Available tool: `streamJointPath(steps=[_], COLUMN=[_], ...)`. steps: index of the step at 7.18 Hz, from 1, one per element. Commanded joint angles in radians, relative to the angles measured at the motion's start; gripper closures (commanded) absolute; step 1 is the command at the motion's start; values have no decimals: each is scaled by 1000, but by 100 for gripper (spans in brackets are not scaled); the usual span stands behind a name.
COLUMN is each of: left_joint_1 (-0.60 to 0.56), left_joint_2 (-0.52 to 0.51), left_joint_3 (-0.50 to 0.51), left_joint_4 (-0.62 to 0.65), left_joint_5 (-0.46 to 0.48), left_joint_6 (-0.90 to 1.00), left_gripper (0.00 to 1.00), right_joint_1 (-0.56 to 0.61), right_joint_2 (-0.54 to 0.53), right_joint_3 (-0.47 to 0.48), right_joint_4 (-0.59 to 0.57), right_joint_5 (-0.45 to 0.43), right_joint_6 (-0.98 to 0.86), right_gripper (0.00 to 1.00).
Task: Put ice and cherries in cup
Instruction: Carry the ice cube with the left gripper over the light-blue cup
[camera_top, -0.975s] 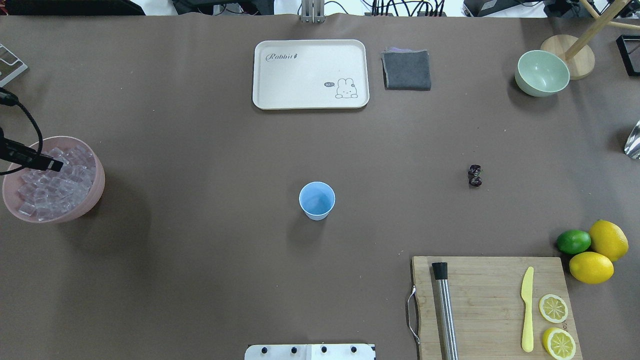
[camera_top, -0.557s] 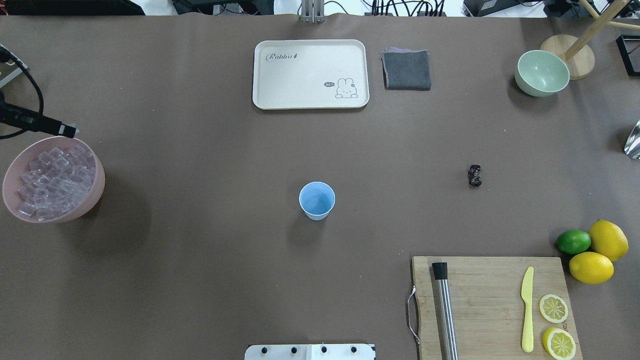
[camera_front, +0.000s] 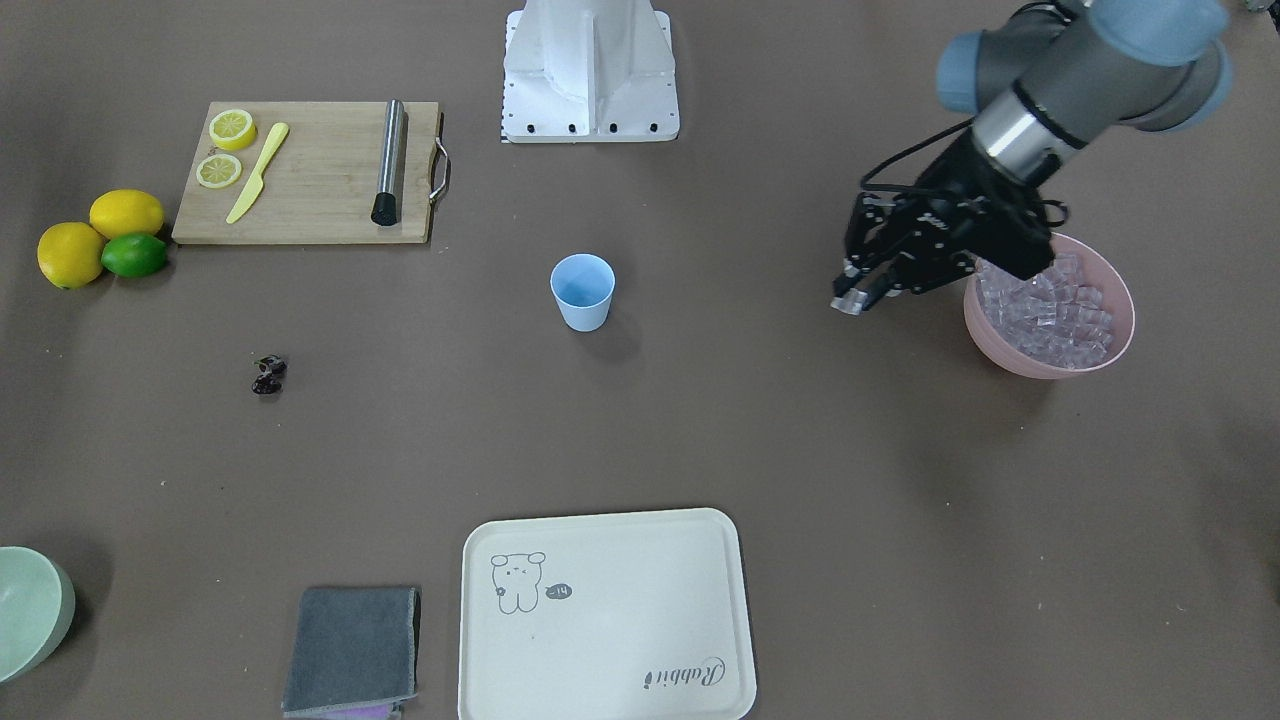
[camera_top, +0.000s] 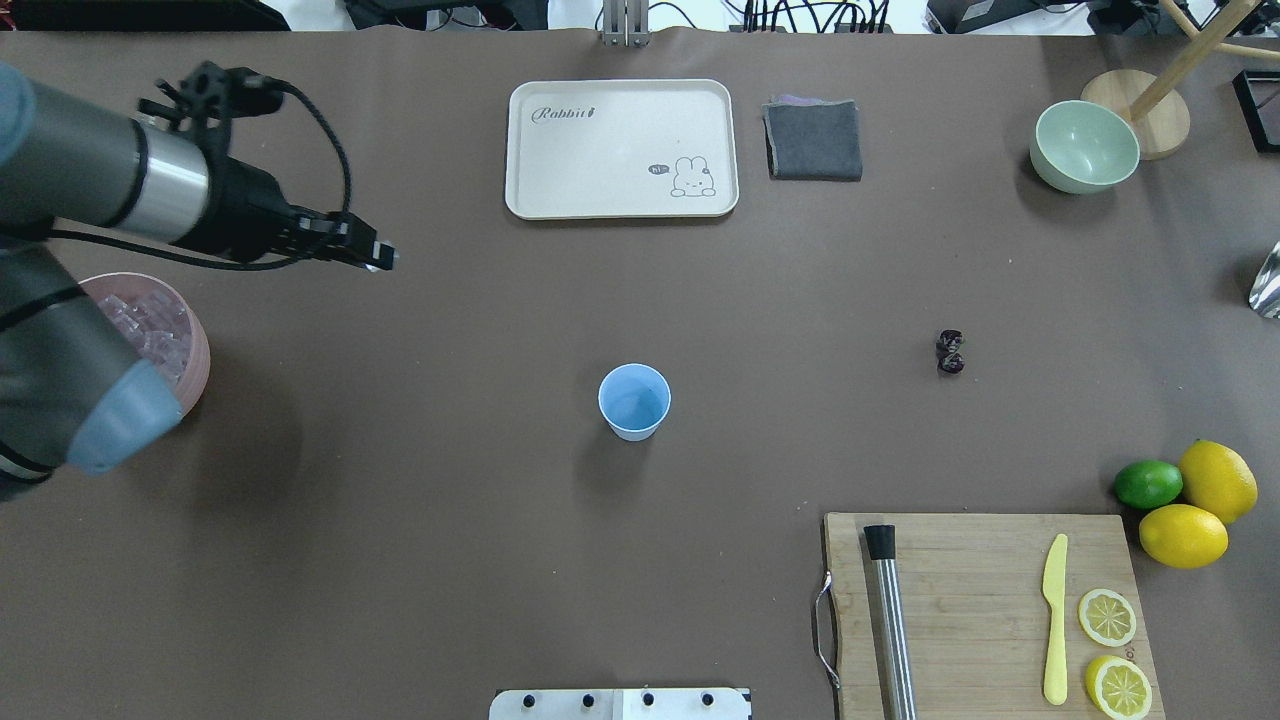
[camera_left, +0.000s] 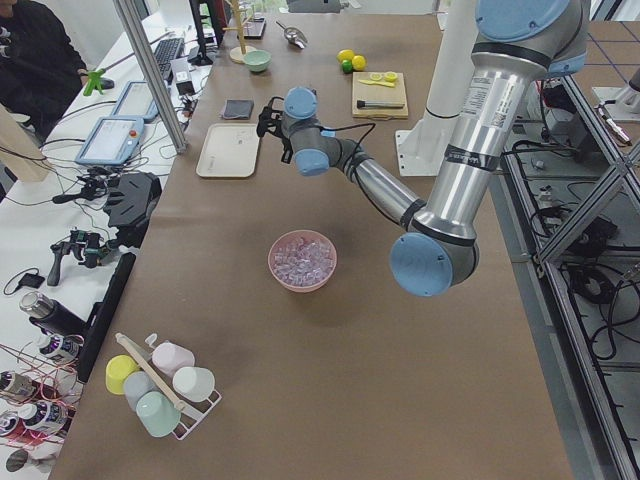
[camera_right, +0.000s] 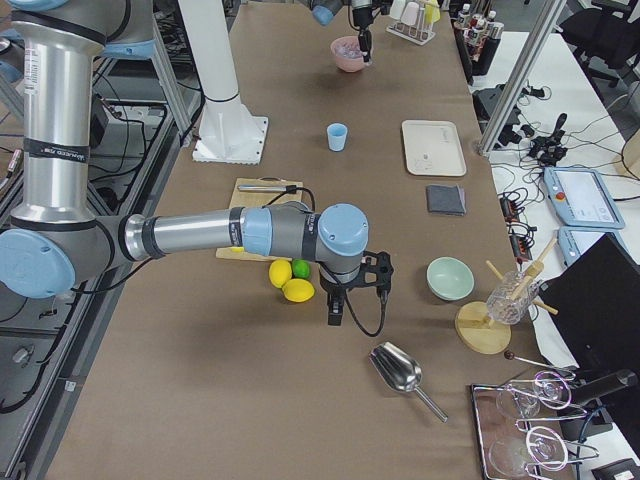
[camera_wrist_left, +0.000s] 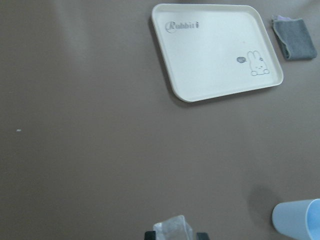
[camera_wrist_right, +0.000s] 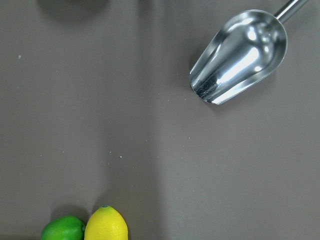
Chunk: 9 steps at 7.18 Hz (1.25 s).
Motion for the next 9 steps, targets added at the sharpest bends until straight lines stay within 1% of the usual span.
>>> streamJointPath(steps=[1,2,3,4,6,9], left_joint_1=[185,243,303,358,418,428], left_joint_2=[-137,-185,-218,-224,-226,-241], left_joint_3=[52,52,49,52,63,107], left_joint_4=[37,84,89,89,89,88], left_joint_5=[195,255,311,364,434,449], left_joint_6=[-116,-135,-190,-196,-199,-201], left_gripper=[100,100,100,100,100,100], right_joint_1=[0,0,-2,-2,-2,-2], right_joint_2=[2,4,4,4,4,2], right_joint_3=[0,0,0,2,2,0], right_joint_4=[0,0,0,0,0,0], right_joint_5=[1,1,1,1,1,1], right_joint_6=[0,0,0,0,0,0], right_gripper=[0,0,0,0,0,0])
